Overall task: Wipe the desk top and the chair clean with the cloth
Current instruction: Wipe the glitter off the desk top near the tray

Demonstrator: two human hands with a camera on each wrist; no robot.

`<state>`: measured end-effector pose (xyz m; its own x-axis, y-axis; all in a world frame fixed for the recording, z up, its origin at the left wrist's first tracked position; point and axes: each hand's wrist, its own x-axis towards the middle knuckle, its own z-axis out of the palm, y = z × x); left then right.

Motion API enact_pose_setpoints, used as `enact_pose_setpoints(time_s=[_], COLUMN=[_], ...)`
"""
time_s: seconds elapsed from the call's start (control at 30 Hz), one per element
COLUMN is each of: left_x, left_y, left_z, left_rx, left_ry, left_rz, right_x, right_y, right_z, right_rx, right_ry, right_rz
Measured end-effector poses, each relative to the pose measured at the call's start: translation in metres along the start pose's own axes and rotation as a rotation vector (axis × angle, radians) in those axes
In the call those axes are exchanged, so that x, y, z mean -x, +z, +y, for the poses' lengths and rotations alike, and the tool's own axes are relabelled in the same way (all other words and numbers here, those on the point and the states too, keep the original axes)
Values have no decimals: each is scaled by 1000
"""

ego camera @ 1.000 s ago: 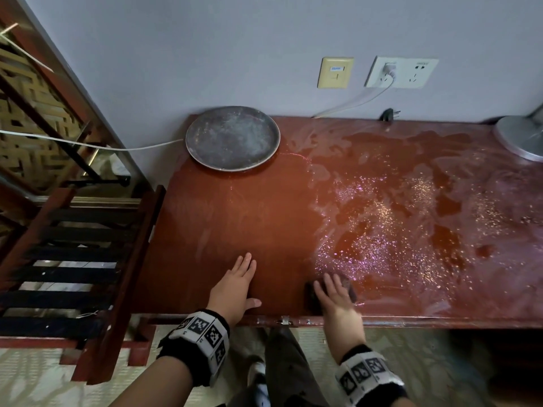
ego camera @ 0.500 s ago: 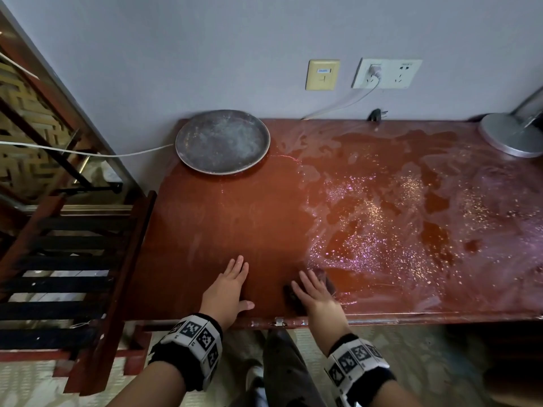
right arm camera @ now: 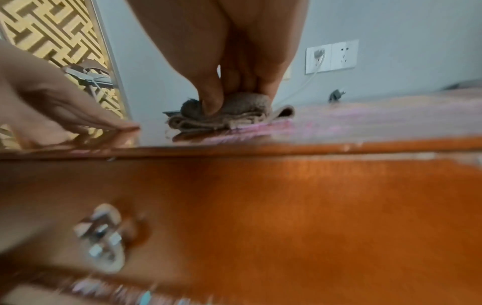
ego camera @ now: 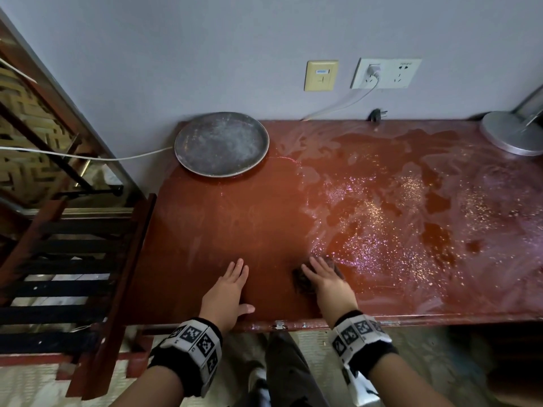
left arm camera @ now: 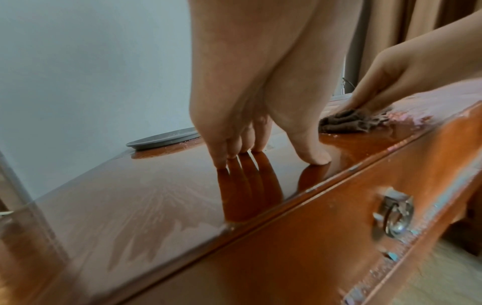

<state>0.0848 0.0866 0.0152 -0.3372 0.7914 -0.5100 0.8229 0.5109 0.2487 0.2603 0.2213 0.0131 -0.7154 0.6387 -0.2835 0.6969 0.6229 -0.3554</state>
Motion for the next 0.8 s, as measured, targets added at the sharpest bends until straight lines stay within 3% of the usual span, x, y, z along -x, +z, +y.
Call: enact_pose_setpoints(time_s=[0.1,0.17,0.27,0.53,0.7,0.8], left_x=[0,-1,-1,-7,-24,-35], left_y=[0,0,0,-4,-18,-21], left_z=[0,-1,-1,0,5,13], left_rx=[11,13,6,2,20,25], left_ry=[1,8,11,24,54,95], left_rz=[7,18,20,9,-15,11], right_x=[0,18,47,-22,27,14], right_y=[-10,-2,6,-11,11,6], right_z=[-7,-14,-18,-23,-20,-14], right_rx=[34,78,107,84,206,218], right_ry=[81,58,-24,-12,-156,-146], right_rz=[-37,-118,-121,-64,-138,-127])
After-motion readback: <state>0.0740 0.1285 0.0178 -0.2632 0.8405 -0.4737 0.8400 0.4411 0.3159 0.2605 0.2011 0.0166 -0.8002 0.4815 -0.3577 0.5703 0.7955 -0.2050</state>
